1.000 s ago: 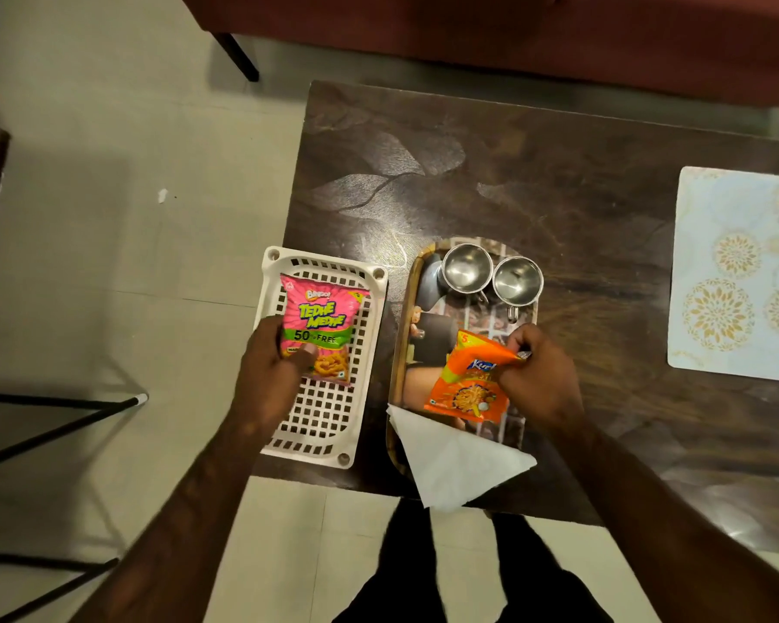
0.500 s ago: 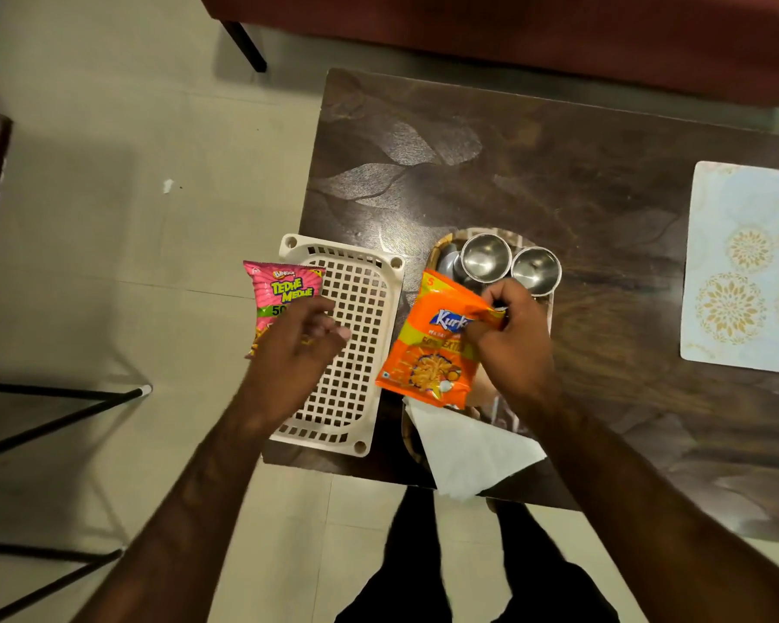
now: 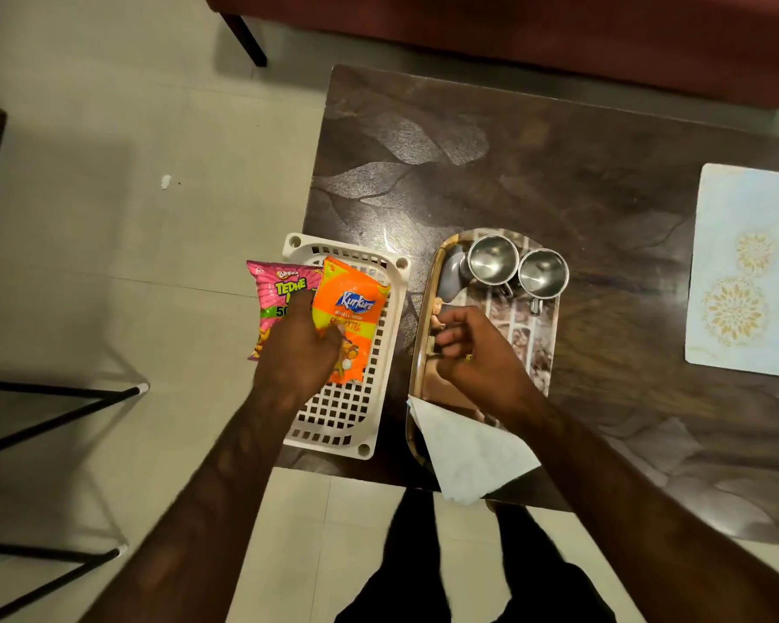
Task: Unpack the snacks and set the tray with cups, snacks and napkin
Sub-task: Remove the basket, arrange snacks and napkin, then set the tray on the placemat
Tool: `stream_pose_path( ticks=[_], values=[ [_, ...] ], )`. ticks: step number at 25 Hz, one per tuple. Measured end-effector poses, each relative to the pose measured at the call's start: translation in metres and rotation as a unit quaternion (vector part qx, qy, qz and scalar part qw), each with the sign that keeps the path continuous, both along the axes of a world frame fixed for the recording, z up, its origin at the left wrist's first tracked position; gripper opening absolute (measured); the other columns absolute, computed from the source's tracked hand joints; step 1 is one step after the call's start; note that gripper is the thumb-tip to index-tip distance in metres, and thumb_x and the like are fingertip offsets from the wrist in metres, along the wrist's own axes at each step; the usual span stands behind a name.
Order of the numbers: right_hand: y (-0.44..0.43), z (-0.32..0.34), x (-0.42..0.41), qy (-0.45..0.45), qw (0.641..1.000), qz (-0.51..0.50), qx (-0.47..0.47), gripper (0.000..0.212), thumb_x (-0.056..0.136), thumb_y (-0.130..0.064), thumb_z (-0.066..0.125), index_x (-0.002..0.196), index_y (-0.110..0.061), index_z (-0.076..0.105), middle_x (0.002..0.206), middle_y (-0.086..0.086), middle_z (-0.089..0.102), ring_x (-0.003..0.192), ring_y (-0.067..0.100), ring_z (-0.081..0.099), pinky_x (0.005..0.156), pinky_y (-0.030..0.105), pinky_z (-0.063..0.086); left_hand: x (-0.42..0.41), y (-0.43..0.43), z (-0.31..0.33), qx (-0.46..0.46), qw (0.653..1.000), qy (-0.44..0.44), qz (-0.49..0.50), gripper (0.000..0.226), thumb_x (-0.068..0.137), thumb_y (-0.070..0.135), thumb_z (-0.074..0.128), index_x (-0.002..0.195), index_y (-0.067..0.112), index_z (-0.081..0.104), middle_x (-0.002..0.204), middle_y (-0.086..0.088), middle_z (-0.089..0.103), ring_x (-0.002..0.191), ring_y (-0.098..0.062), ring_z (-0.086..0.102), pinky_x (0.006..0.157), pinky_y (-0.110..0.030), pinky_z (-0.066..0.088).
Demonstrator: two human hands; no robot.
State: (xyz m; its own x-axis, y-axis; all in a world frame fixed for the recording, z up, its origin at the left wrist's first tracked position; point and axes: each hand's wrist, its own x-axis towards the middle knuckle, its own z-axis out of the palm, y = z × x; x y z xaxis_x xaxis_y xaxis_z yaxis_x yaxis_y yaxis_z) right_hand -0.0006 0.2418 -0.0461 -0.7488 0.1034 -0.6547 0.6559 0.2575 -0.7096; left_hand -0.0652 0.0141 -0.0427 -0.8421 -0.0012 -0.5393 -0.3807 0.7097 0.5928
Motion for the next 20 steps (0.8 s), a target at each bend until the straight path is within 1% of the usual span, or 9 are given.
stream_pose_path(
  ticks=[2, 5, 8, 10, 13, 14, 16, 18, 20],
  values=[
    [0.017, -0.005, 0.013, -0.034, 0.994, 0.092, 0.056, 0.058, 0.081, -0.001, 0.076, 0.126, -0.031, 0.055, 0.110, -0.004, 0.062, 0.102, 0.016, 0.062, 0.086, 0.026, 0.053, -0.002, -0.002, 0.000, -0.069, 0.995, 0.046, -0.062, 0.036, 0.092, 0.025, 0.060, 0.126, 0.023, 0.049, 0.115, 0.000, 0.067, 0.100, -0.028, 0.067, 0.082, -0.038, 0.052],
    [0.032, -0.010, 0.030, -0.085, 0.958, 0.231, 0.150, 0.067, 0.078, -0.025, 0.087, 0.136, -0.029, 0.054, 0.127, -0.004, 0.061, 0.118, 0.019, 0.061, 0.095, 0.034, 0.055, 0.000, 0.000, -0.003, -0.219, 0.953, 0.130, -0.162, 0.042, 0.093, 0.031, 0.057, 0.132, 0.015, 0.051, 0.118, -0.014, 0.058, 0.101, -0.037, 0.061, 0.079, -0.046, 0.052],
    [0.033, -0.011, 0.039, -0.125, 0.924, 0.315, 0.178, 0.079, 0.077, -0.043, 0.089, 0.145, -0.030, 0.050, 0.140, -0.001, 0.057, 0.129, 0.023, 0.058, 0.106, 0.043, 0.053, -0.003, 0.005, -0.006, -0.207, 0.964, 0.067, -0.152, 0.043, 0.098, 0.032, 0.050, 0.136, 0.010, 0.049, 0.122, -0.019, 0.055, 0.108, -0.039, 0.059, 0.084, -0.047, 0.050],
    [0.032, -0.011, 0.038, -0.134, 0.909, 0.349, 0.186, 0.082, 0.076, -0.046, 0.089, 0.146, -0.030, 0.050, 0.141, -0.001, 0.056, 0.131, 0.024, 0.057, 0.108, 0.045, 0.053, -0.001, 0.009, -0.007, -0.214, 0.963, 0.030, -0.162, 0.048, 0.099, 0.030, 0.049, 0.142, 0.010, 0.043, 0.126, -0.019, 0.055, 0.110, -0.038, 0.059, 0.086, -0.048, 0.050],
    [0.031, -0.013, 0.032, -0.141, 0.891, 0.391, 0.183, 0.069, 0.081, -0.040, 0.088, 0.140, -0.028, 0.055, 0.137, 0.000, 0.061, 0.127, 0.024, 0.060, 0.107, 0.042, 0.053, 0.004, 0.011, 0.000, -0.316, 0.921, 0.120, -0.193, 0.049, 0.092, 0.032, 0.056, 0.134, 0.007, 0.049, 0.120, -0.019, 0.056, 0.105, -0.037, 0.059, 0.084, -0.047, 0.049],
    [0.030, -0.014, 0.031, -0.144, 0.888, 0.399, 0.175, 0.065, 0.082, -0.037, 0.087, 0.138, -0.027, 0.056, 0.136, 0.000, 0.063, 0.126, 0.024, 0.061, 0.106, 0.041, 0.053, 0.005, 0.010, 0.002, -0.318, 0.918, 0.144, -0.186, 0.047, 0.089, 0.030, 0.058, 0.130, 0.008, 0.052, 0.117, -0.018, 0.057, 0.103, -0.036, 0.059, 0.083, -0.046, 0.049],
    [0.028, -0.015, 0.028, -0.147, 0.884, 0.410, 0.172, 0.060, 0.083, -0.034, 0.087, 0.135, -0.026, 0.058, 0.133, 0.001, 0.065, 0.124, 0.024, 0.062, 0.105, 0.040, 0.054, 0.007, 0.009, 0.005, -0.243, 0.944, 0.135, -0.178, 0.038, 0.087, 0.026, 0.061, 0.121, 0.012, 0.058, 0.113, -0.013, 0.062, 0.099, -0.033, 0.062, 0.081, -0.042, 0.052],
    [0.028, -0.016, 0.027, -0.145, 0.879, 0.420, 0.177, 0.058, 0.083, -0.034, 0.087, 0.134, -0.027, 0.060, 0.131, 0.000, 0.066, 0.123, 0.024, 0.063, 0.105, 0.039, 0.054, 0.016, 0.013, 0.004, -0.124, 0.974, 0.027, -0.186, 0.026, 0.088, 0.023, 0.060, 0.114, 0.019, 0.062, 0.109, -0.006, 0.068, 0.097, -0.027, 0.065, 0.082, -0.039, 0.056],
    [0.026, -0.018, 0.028, -0.147, 0.870, 0.433, 0.182, 0.053, 0.084, -0.035, 0.085, 0.132, -0.028, 0.063, 0.130, -0.002, 0.066, 0.123, 0.023, 0.063, 0.103, 0.037, 0.054, 0.034, 0.018, 0.000, -0.060, 0.973, -0.065, -0.213, 0.020, 0.090, 0.022, 0.059, 0.109, 0.024, 0.064, 0.106, -0.001, 0.070, 0.094, -0.021, 0.066, 0.079, -0.035, 0.056]
  ],
)
